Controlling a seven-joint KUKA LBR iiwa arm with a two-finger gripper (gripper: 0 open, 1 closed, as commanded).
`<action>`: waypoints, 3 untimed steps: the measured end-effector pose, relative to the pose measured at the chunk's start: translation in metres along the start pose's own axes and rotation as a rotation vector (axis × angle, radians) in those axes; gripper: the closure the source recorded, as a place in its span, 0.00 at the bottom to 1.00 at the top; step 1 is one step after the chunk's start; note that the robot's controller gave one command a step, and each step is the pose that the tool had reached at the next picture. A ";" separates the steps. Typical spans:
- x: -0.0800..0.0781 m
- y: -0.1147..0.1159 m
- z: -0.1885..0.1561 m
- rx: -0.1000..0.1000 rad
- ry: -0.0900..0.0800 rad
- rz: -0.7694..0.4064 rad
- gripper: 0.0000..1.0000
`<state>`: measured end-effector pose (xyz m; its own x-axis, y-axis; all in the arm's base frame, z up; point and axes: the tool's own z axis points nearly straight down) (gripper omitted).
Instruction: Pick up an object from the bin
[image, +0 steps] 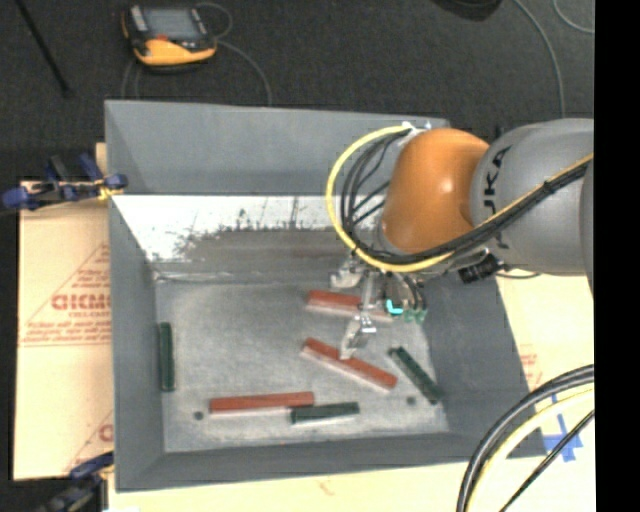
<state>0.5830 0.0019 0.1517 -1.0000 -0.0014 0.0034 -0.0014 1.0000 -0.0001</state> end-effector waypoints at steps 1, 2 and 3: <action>-0.002 0.000 -0.004 0.000 -0.007 0.000 0.00; -0.042 0.004 0.069 -0.002 -0.019 0.112 1.00; -0.042 0.004 0.069 -0.002 -0.019 0.112 1.00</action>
Offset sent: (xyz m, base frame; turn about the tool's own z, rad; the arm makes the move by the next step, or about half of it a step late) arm 0.0365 0.0054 -0.0760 0.1135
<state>0.6247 0.0062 0.0824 -0.9938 0.1102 -0.0152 0.1102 0.9939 0.0024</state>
